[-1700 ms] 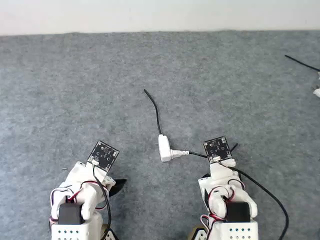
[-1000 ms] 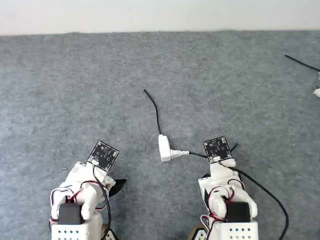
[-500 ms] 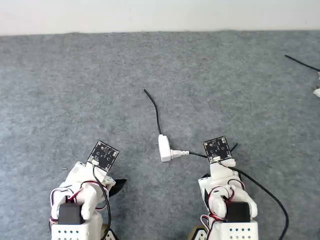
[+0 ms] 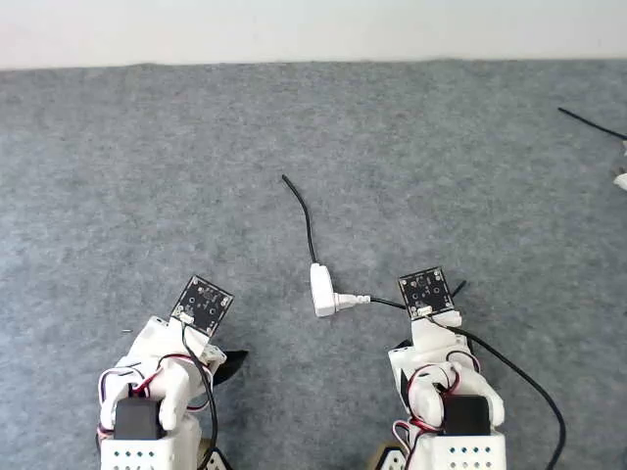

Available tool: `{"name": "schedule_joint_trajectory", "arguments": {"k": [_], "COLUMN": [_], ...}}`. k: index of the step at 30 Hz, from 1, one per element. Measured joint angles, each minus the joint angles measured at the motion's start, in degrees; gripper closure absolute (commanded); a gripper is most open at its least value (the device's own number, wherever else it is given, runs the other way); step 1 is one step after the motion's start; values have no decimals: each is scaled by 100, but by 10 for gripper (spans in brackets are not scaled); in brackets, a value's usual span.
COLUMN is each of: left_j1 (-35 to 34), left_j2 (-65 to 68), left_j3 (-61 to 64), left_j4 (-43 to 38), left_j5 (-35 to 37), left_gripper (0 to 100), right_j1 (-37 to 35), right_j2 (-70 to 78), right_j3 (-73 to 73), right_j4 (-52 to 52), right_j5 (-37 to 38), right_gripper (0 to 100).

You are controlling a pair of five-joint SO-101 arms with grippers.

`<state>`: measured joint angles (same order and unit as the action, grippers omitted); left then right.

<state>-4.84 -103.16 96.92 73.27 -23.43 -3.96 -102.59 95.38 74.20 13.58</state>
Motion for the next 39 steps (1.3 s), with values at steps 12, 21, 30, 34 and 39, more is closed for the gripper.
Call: {"name": "schedule_joint_trajectory", "arguments": {"k": [12, 21, 30, 34, 39], "left_j1": [0, 123, 1108, 1196, 1222], "left_j2": [0, 0, 0, 0, 0], "left_j3": [0, 0, 0, 0, 0], "left_j4": [0, 0, 0, 0, 0], "left_j5": [0, 0, 0, 0, 0], "left_gripper": [628, 628, 628, 628, 628], "right_j1": [0, 0, 0, 0, 0], "right_j2": [0, 0, 0, 0, 0], "right_j3": [0, 0, 0, 0, 0], "right_j4": [0, 0, 0, 0, 0], "right_j5": [0, 0, 0, 0, 0], "right_gripper": [720, 720, 720, 720, 720]}}
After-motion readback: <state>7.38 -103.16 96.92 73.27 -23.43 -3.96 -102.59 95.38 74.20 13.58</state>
